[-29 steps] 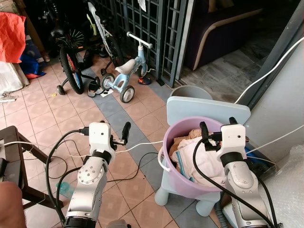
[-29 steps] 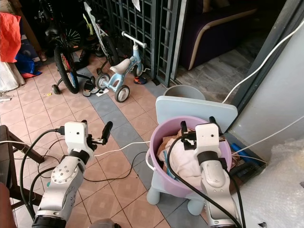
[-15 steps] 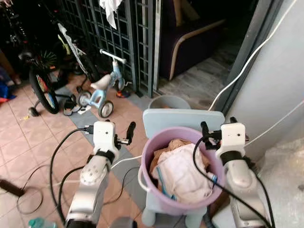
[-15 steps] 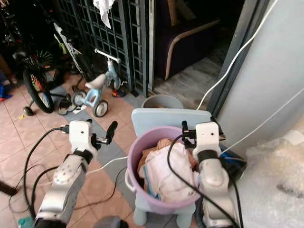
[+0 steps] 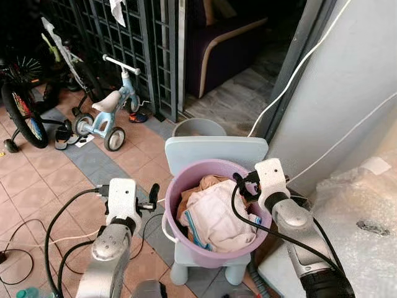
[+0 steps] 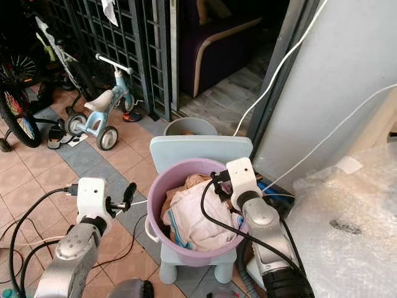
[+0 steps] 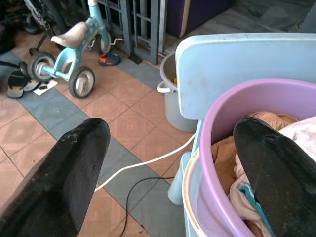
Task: Clothes washing
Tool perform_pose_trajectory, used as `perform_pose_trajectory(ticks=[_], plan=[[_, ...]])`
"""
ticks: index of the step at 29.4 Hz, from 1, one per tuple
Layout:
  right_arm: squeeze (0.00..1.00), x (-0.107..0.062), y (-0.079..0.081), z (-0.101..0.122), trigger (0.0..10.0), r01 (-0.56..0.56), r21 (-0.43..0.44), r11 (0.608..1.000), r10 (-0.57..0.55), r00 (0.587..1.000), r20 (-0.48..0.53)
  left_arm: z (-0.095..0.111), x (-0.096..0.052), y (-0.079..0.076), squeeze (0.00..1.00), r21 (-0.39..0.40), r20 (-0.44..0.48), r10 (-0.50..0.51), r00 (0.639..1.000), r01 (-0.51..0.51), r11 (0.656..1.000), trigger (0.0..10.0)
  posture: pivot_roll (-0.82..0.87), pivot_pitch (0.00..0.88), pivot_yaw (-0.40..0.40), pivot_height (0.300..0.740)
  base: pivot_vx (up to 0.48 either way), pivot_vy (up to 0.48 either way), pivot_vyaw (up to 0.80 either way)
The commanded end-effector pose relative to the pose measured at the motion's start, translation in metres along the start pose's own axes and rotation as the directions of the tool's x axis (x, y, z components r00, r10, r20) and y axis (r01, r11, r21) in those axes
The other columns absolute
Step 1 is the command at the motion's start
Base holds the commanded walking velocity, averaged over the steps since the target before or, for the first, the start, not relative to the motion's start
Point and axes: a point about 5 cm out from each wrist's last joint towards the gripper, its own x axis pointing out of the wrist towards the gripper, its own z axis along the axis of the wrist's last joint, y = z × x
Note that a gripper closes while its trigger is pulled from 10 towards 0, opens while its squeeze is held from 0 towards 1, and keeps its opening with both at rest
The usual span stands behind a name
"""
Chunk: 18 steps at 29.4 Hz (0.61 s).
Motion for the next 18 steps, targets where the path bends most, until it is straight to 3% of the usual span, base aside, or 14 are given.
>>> perform_pose_trajectory(ticks=[1,7,9,18], plan=[[0.00,0.009,0.005,-0.003,10.0,-0.045,-0.021,0.999,0.043,0.996,-0.073,0.010,-0.006,0.004,0.00,0.022,0.029,0.015,0.999,-0.015,1.000,10.0,0.12,0.193,-0.029,0.740,0.000,0.000,0.00],[0.00,0.027,0.015,-0.001,10.0,-0.089,0.048,0.995,0.097,0.975,-0.200,0.014,-0.027,0.009,0.00,0.030,0.002,0.060,0.998,-0.060,0.998,10.0,0.15,0.256,-0.059,0.740,0.000,0.000,0.00],[0.00,0.033,0.026,-0.009,10.0,-0.144,0.049,0.988,0.152,0.953,-0.263,0.015,-0.030,0.011,0.00,0.025,-0.010,0.085,0.996,-0.084,0.996,10.0,0.16,0.275,-0.063,0.740,0.000,0.000,0.00],[0.00,0.046,0.042,-0.007,10.0,-0.163,0.025,0.986,0.164,0.949,-0.268,0.027,-0.046,0.006,0.00,0.030,0.017,0.058,0.998,-0.058,0.998,10.0,0.21,0.335,-0.066,0.740,0.000,0.000,0.00]])
